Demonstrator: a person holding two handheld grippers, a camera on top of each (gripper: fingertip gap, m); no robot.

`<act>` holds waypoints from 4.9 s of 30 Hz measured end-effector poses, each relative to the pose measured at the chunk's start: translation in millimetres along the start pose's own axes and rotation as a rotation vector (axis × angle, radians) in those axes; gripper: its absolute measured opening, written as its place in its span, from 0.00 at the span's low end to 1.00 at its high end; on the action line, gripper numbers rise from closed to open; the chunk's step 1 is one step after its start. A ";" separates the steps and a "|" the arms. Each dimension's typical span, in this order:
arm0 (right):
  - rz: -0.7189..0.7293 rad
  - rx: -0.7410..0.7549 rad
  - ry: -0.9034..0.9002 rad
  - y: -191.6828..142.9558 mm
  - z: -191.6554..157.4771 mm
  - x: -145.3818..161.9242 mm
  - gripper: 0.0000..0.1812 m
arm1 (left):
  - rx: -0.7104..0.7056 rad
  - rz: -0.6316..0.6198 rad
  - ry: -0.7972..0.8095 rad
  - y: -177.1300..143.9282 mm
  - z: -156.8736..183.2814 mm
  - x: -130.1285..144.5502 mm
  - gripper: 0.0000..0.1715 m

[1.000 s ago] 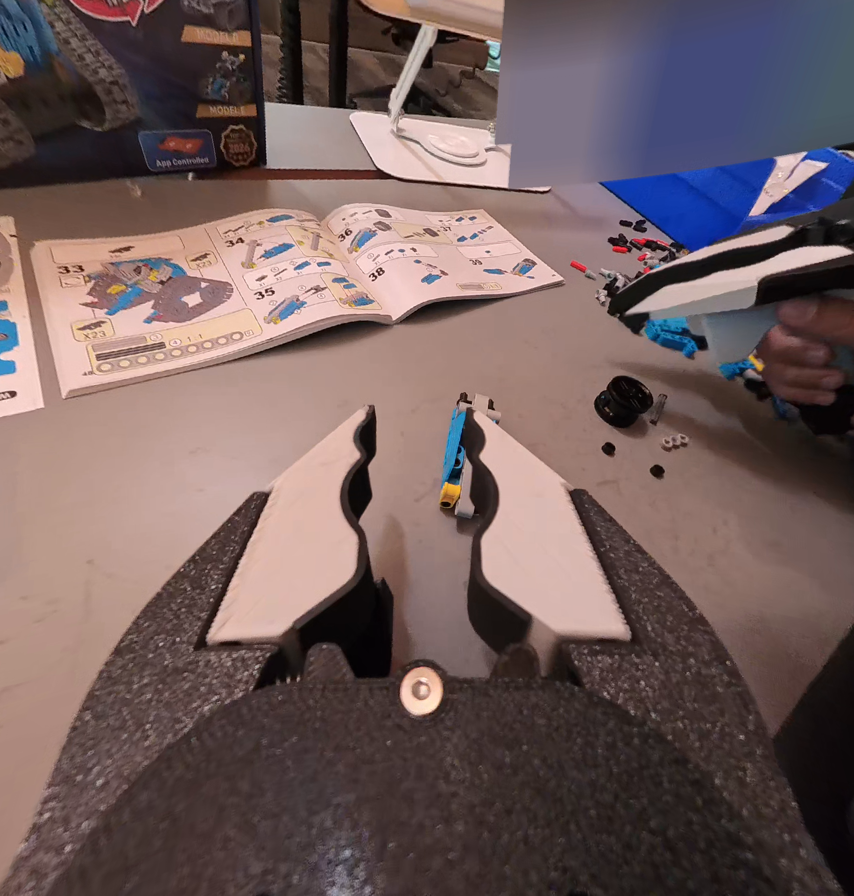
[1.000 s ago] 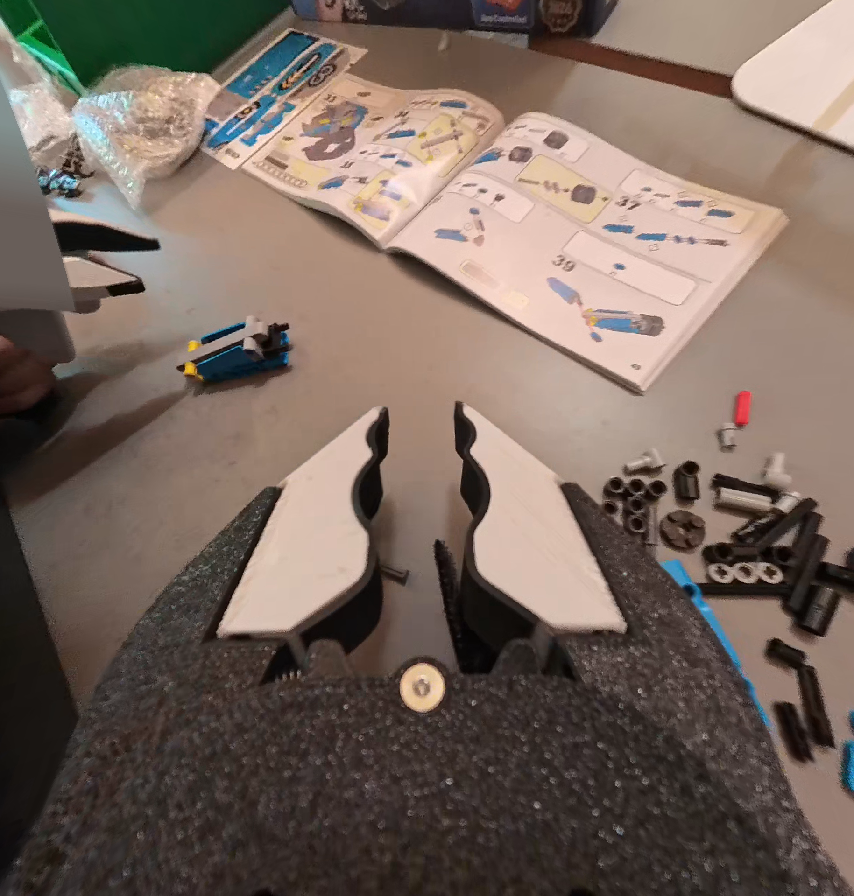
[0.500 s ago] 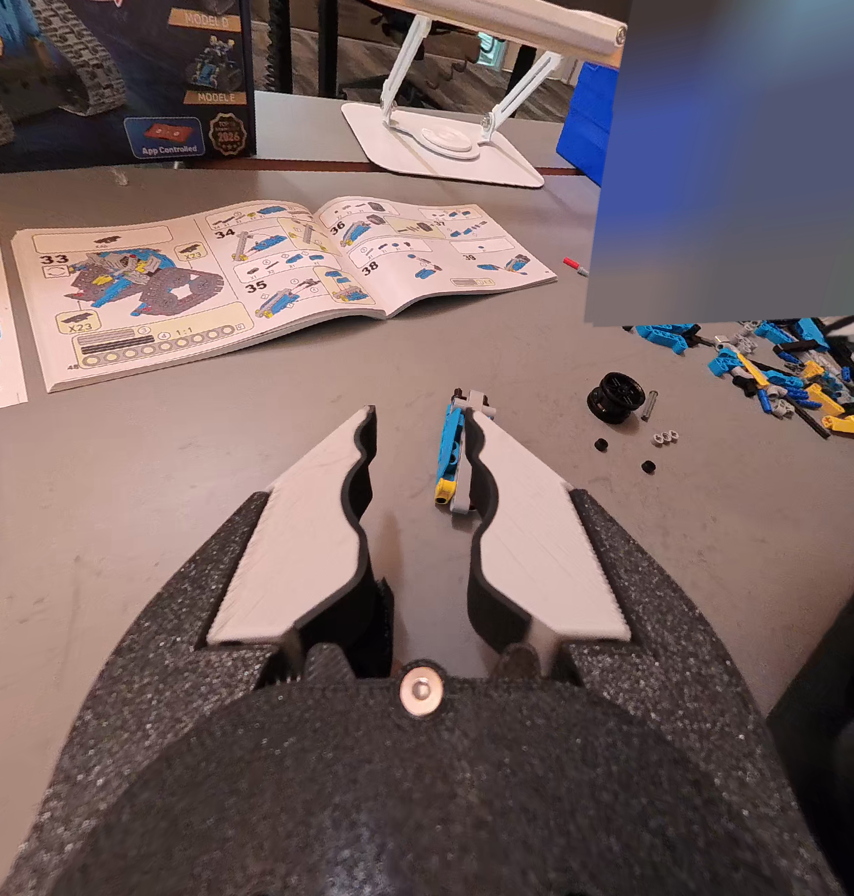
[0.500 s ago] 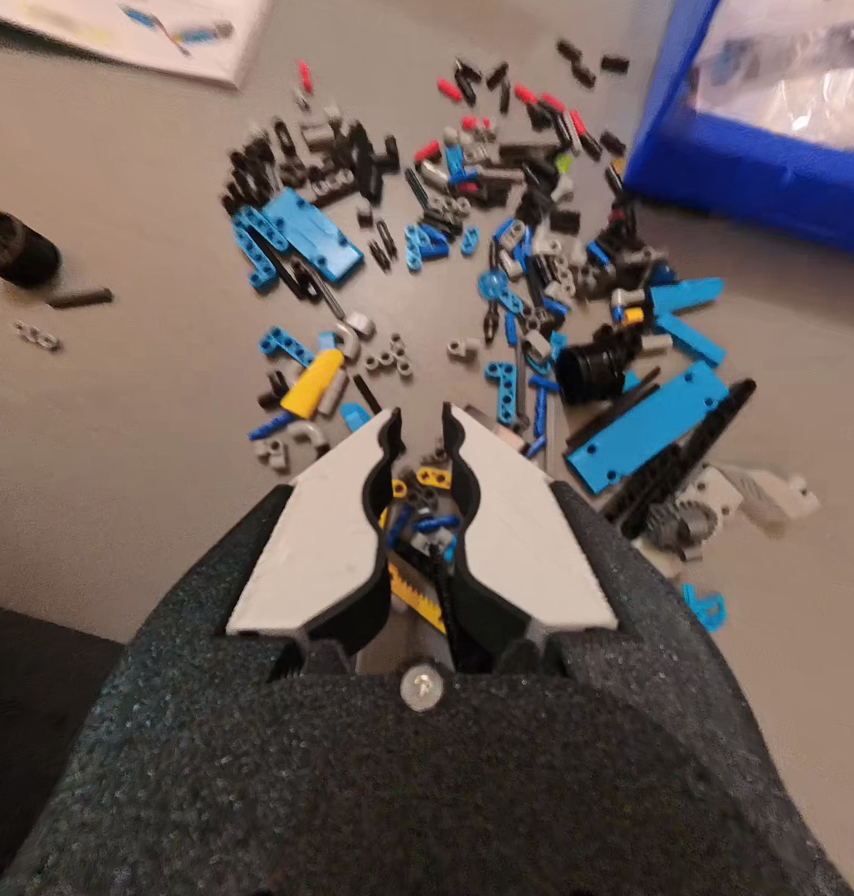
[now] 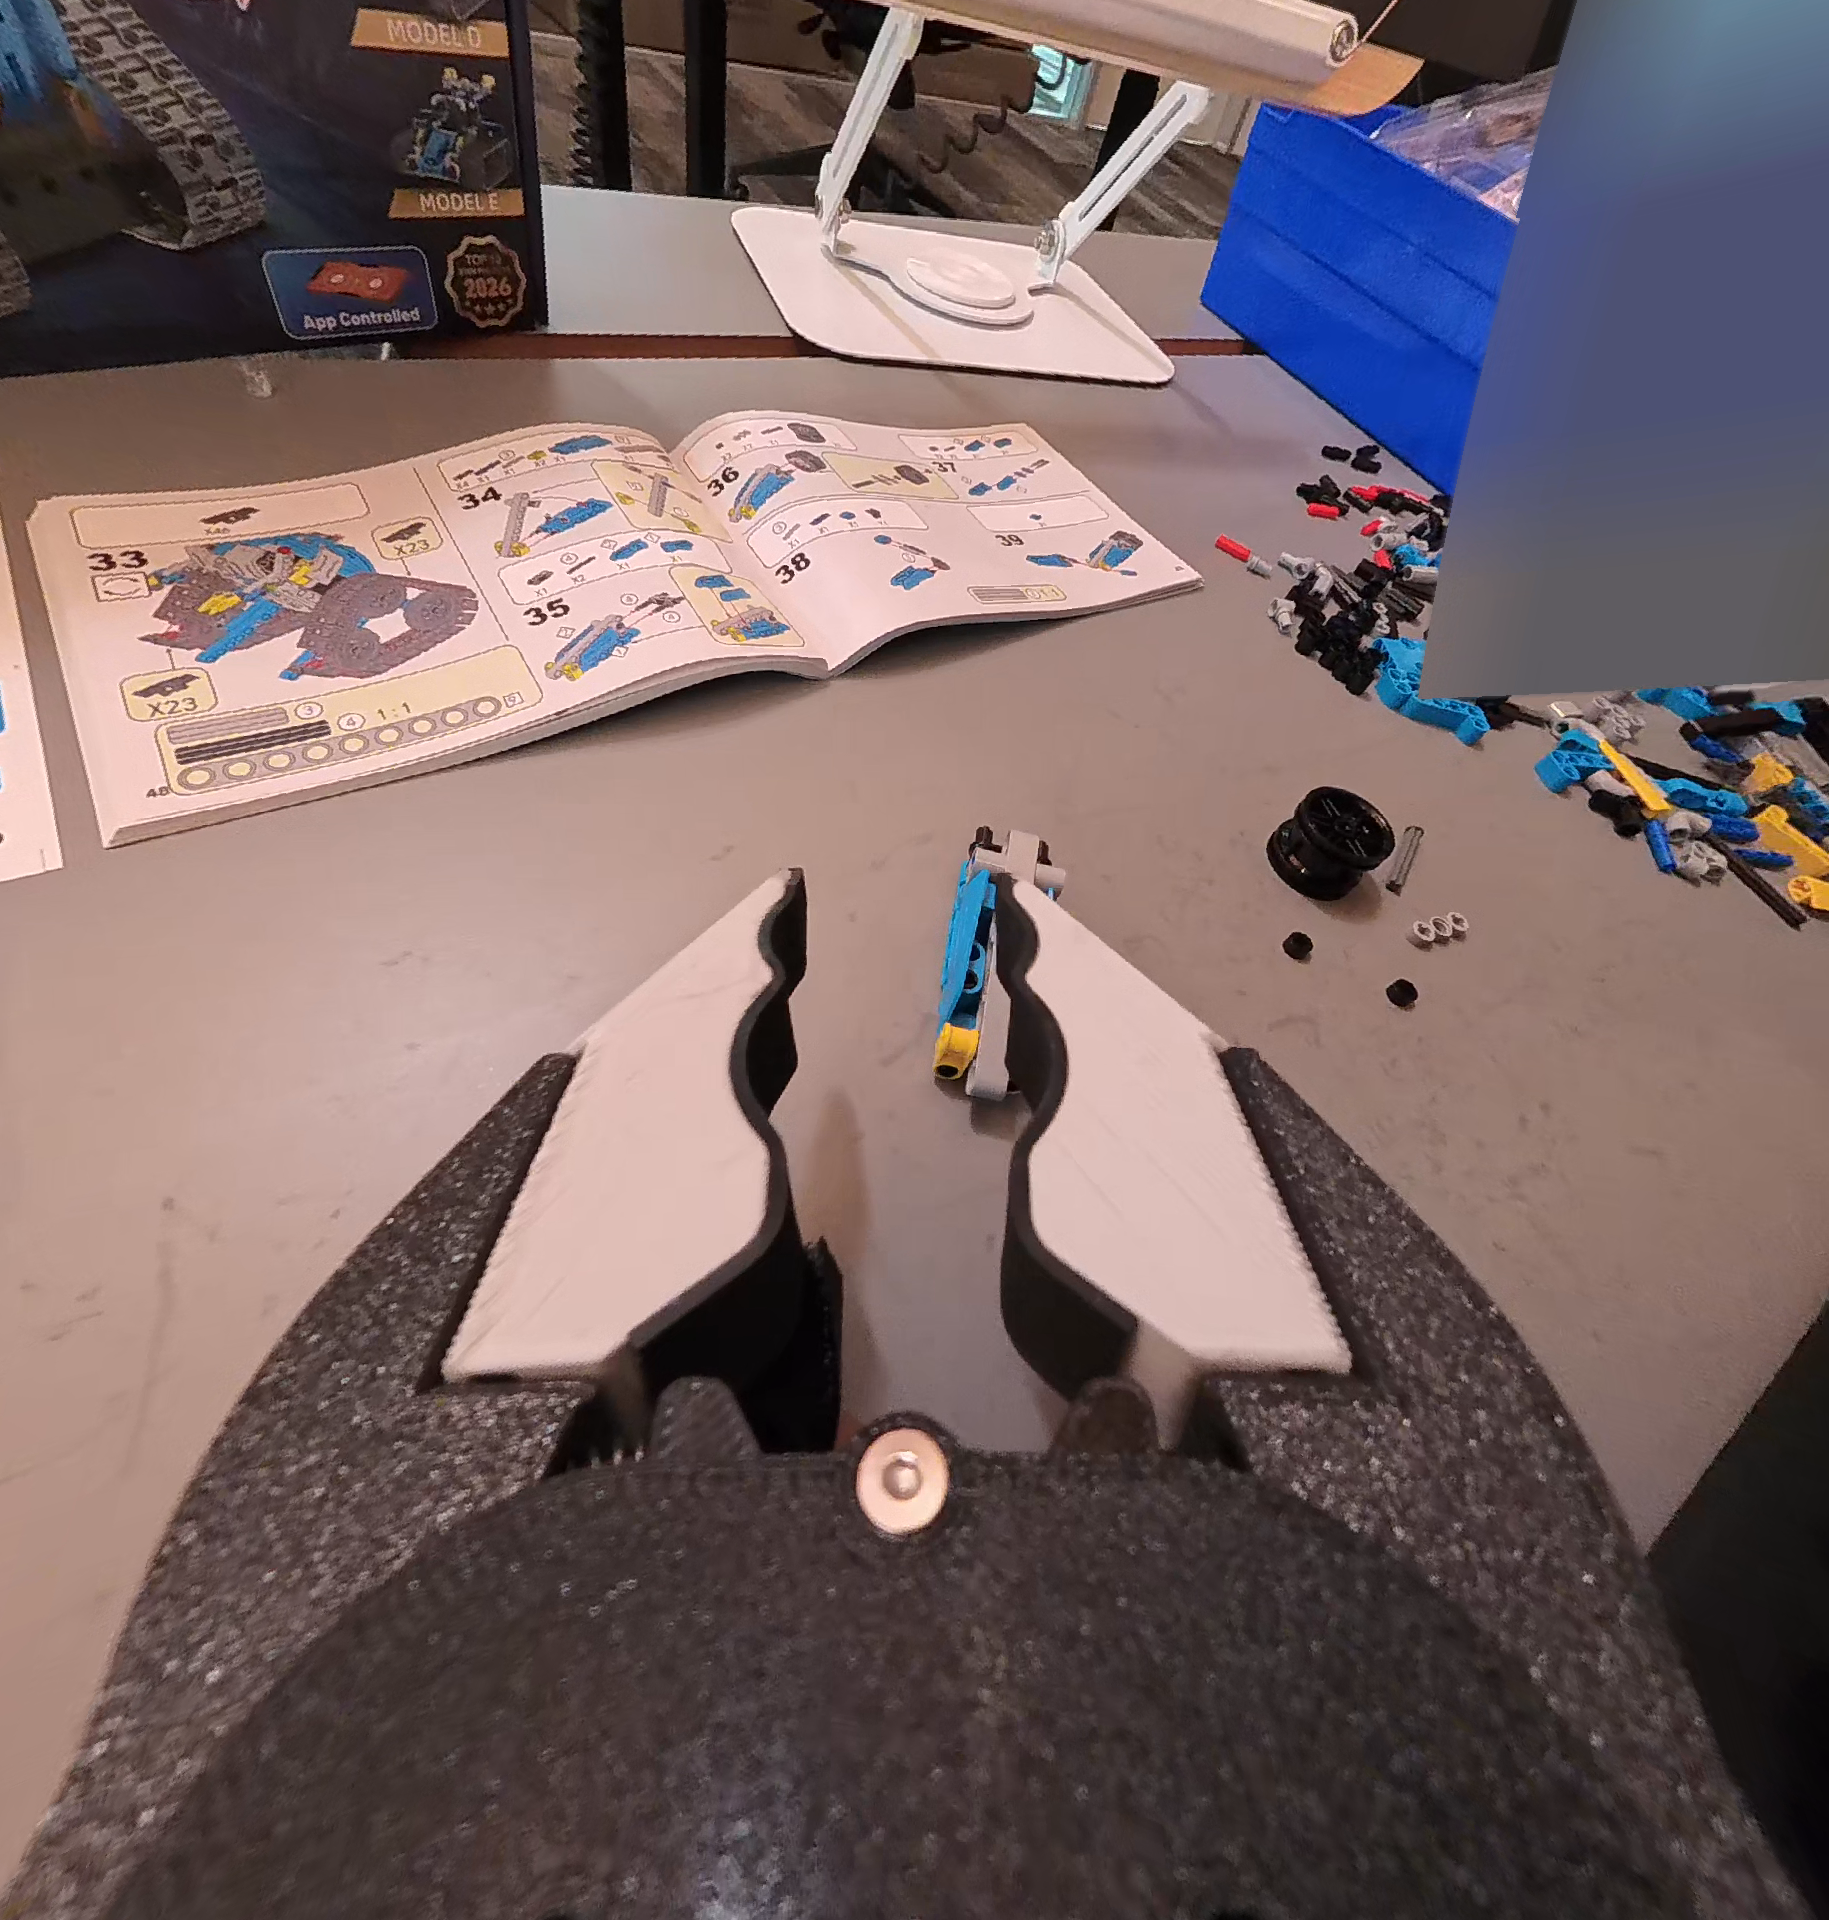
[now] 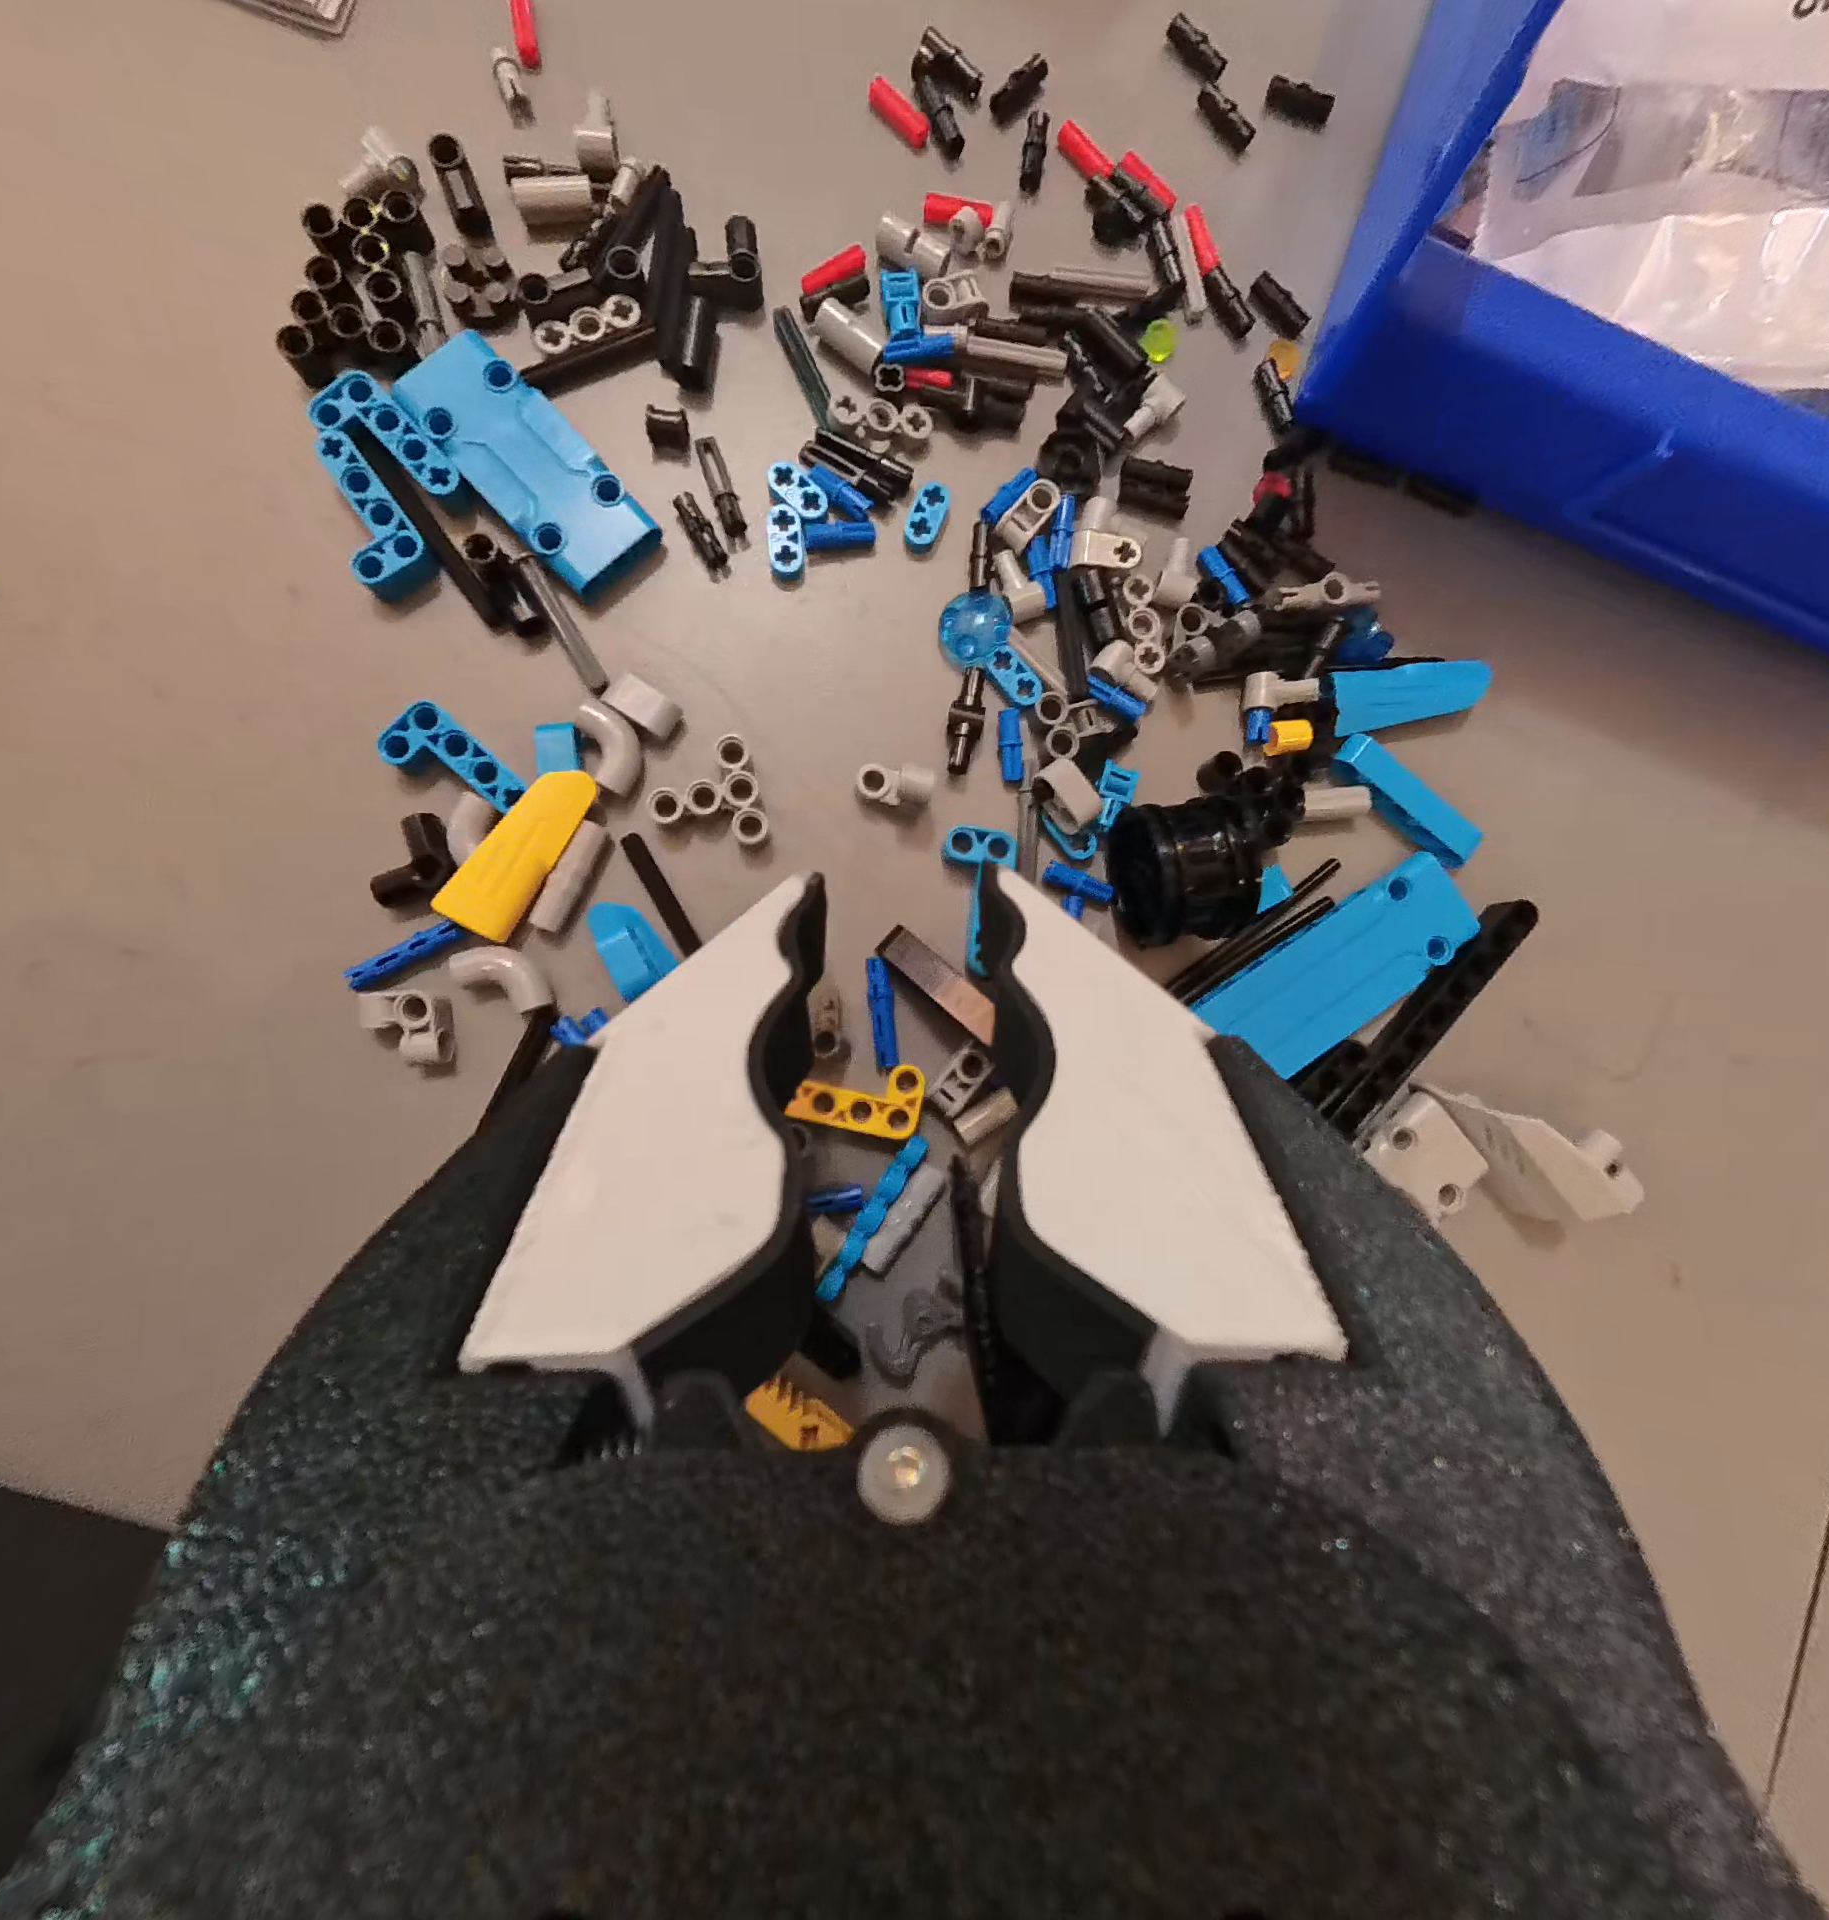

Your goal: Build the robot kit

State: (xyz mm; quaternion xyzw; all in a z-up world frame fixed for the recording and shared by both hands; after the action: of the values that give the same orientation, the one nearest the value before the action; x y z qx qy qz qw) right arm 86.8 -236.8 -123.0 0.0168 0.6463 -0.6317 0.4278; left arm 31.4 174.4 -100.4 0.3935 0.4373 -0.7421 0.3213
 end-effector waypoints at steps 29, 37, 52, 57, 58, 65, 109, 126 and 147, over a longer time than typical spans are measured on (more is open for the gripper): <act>-0.101 0.126 0.128 -16.3 44.0 39.3 0.10 | 0.029 0.002 0.012 0.4 5.2 -0.2 0.21; -0.199 0.287 0.160 -30.7 83.0 65.3 0.10 | 0.027 0.002 0.011 0.4 5.0 -0.2 0.21; -0.192 0.411 0.186 -59.4 119.7 59.3 0.10 | 0.028 0.000 0.005 0.7 4.5 -0.1 0.21; 0.003 0.126 0.212 -40.1 79.3 16.4 0.10 | 0.028 -0.002 0.002 1.0 4.2 0.1 0.21; 0.070 0.023 0.229 -35.8 64.6 2.3 0.10 | 0.029 -0.003 0.001 1.0 4.2 0.2 0.21; 0.088 -0.019 0.195 4.7 68.3 -22.2 0.10 | 0.031 0.004 -0.007 0.2 3.6 -0.6 0.21; -0.125 -0.170 0.068 63.2 63.8 -29.3 0.06 | 0.050 0.003 -0.052 -0.3 1.4 -1.1 0.21; 0.036 -0.605 -0.236 -10.3 -164.5 -80.5 0.02 | 0.037 0.053 -0.013 -5.6 3.9 -5.6 0.21; 0.410 -0.520 -0.161 -8.2 -194.4 -189.7 0.14 | -0.052 0.076 -0.002 -10.7 -6.6 -7.1 0.20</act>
State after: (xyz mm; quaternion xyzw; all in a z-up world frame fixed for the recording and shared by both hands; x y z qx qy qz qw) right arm 99.0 21.5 -39.5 -0.0133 0.7331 -0.3459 0.5855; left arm 28.1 185.7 -92.1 0.4006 0.4407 -0.7182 0.3598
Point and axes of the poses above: each gripper's, where its closed fingertips meet, y out along the fingers, x out of its underside, z = x × y across the jaws, the point moved 2 cm from there along -y, back along the fingers, and after that the axes turned 6 degrees about -y, right-handed, at the moved point
